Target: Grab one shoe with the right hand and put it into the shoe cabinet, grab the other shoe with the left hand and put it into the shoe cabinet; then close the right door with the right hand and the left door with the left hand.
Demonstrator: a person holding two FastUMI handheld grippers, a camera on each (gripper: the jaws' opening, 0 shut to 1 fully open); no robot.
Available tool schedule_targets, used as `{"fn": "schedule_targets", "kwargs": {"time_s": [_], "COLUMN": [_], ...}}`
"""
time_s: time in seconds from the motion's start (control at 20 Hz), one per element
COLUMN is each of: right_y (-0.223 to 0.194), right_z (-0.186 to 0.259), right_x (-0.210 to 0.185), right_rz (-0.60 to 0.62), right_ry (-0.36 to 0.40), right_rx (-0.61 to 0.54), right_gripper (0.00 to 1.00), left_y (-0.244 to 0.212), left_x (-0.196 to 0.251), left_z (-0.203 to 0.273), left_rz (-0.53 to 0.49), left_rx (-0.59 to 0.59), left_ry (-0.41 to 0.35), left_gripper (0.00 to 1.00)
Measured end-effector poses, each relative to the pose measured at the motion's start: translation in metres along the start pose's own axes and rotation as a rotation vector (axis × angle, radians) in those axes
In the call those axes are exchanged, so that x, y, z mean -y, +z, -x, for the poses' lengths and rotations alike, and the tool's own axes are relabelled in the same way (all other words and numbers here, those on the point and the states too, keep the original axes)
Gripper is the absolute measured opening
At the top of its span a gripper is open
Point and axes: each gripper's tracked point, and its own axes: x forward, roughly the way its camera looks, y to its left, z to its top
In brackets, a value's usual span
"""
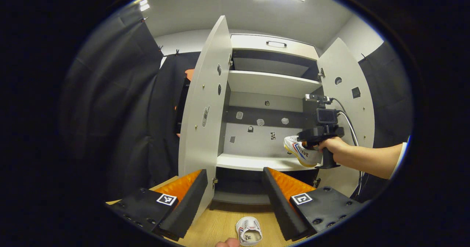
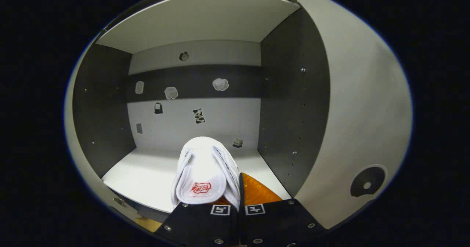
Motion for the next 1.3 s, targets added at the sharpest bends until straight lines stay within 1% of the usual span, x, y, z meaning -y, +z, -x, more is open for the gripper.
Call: {"fn": "schedule_targets", "kwargs": {"time_s": [0.1, 0.25, 0.5, 0.6, 0.7, 0.75, 0.8, 0.85, 0.9, 0.95, 1.0, 1.05, 1.1, 1.15, 1.25, 1.3], "right_y": [-0.003, 0.0, -0.021, -0.026, -0.028, -0.03, -0.029, -0.028, -0.027, -0.025, -0.024, -0.021, -0.02, -0.017, -0.013, -0.01], "right_z": [-0.025, -0.045, -0.066, -0.072, -0.073, -0.073, -0.072, -0.071, -0.068, -0.066, -0.063, -0.058, -0.054, -0.047, -0.035, -0.027], "right_x": [0.002, 0.002, -0.008, -0.01, -0.016, -0.019, -0.018, -0.018, -0.018, -0.014, -0.012, -0.008, -0.005, -0.004, 0.0, 0.0], "right_rz": [-0.006, 0.025, 0.034, 0.068, 0.075, 0.075, 0.075, 0.071, 0.072, 0.077, 0.081, 0.084, 0.084, 0.078, 0.087, 0.096], "right_ry": [-0.031, -0.057, -0.051, -0.058, -0.038, -0.022, -0.024, -0.012, -0.006, -0.01, -0.008, -0.005, 0.006, 0.021, 0.048, 0.06], "right_rx": [-0.033, -0.045, -0.129, -0.129, -0.132, -0.136, -0.137, -0.134, -0.134, -0.128, -0.124, -0.119, -0.111, -0.105, -0.089, -0.075], "right_gripper": [0.0, 0.0, 0.02, 0.04, 0.06, 0.08, 0.11, 0.19, 0.18, 0.27, 0.3, 0.48, 0.52, 0.75, 0.88, 0.92], "left_y": [0.0, 0.0, 0.0, -0.002, -0.004, -0.006, -0.007, -0.007, -0.008, -0.009, -0.009, -0.009, -0.009, -0.008, -0.005, -0.003], "left_x": [-0.005, -0.01, -0.014, -0.016, -0.018, -0.018, -0.018, -0.018, -0.019, -0.019, -0.018, -0.017, -0.015, -0.014, -0.011, -0.009], "left_z": [-0.002, -0.005, -0.008, -0.009, -0.01, -0.01, -0.01, -0.012, -0.012, -0.012, -0.013, -0.015, -0.016, -0.017, -0.019, -0.018], "left_rz": [-0.014, -0.022, -0.016, -0.015, -0.013, -0.01, -0.006, -0.003, 0.0, 0.003, 0.006, 0.011, 0.016, 0.019, 0.017, 0.015], "left_rx": [-0.002, 0.0, 0.002, 0.0, -0.007, -0.011, -0.014, -0.015, -0.015, -0.016, -0.016, -0.016, -0.015, -0.012, -0.003, 0.003], "left_ry": [0.014, 0.03, 0.039, 0.042, 0.046, 0.047, 0.046, 0.046, 0.046, 0.044, 0.042, 0.038, 0.032, 0.026, 0.016, 0.012], "left_gripper": [0.97, 0.97, 0.97, 0.98, 0.98, 0.98, 0.97, 0.98, 0.98, 0.97, 0.98, 0.97, 0.98, 0.98, 0.98, 0.97]}}
